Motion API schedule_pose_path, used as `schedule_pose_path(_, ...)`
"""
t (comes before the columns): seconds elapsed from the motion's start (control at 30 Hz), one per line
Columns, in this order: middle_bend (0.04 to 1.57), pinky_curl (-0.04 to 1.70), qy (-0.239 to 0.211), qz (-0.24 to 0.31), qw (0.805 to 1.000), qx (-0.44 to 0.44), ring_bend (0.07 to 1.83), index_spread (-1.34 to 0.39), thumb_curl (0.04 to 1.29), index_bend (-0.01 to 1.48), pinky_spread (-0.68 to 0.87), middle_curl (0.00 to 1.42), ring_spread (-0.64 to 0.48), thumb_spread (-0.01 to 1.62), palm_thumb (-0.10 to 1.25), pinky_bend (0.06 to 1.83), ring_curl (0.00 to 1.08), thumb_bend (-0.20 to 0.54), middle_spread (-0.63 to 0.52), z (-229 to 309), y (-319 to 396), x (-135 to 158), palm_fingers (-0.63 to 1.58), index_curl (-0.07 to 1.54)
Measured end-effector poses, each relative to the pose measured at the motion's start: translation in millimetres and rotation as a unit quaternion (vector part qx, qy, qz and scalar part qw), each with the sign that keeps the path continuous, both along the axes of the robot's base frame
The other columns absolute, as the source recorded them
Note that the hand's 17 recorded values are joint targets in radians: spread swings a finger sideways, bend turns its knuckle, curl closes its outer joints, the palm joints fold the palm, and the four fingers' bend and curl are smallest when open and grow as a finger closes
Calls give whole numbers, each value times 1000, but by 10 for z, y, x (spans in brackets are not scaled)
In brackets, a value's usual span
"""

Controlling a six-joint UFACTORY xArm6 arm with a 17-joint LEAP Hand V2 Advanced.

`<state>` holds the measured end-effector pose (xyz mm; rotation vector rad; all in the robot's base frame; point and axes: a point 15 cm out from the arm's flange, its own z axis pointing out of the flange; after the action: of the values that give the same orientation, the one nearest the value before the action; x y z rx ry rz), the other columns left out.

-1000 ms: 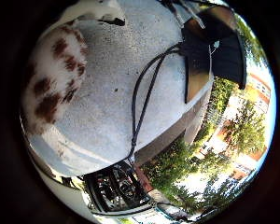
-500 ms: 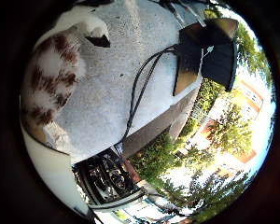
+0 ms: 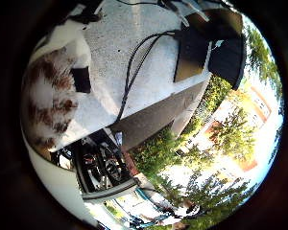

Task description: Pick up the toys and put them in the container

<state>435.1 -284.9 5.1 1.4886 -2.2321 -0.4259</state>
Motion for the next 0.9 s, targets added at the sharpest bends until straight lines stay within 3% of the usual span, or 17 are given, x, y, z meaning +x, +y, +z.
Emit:
schedule_pose_path(0.23,1147,793,7,51,998,42,1411,-905,719,936,154,1163,-148,1123,982,1568,908,-7,-271,1195,391,-68,804,277)
schedule_pose_path(0.47,1203,843,-41,156,983,89,1470,-947,758,997,139,1193,-155,1159,977,1606,927,-9,-276,2570,1522,-186,730,346)
schedule_pose_path(0.63,1235,866,-56,276,950,131,1502,-959,779,1017,132,1201,-156,1171,976,1630,932,-9,-276,3167,2798,-343,695,406)
schedule_pose_path(0.9,1282,889,-62,424,883,194,1543,-969,802,1006,123,1194,-154,1179,974,1663,930,-10,-269,3522,4857,-815,653,527)
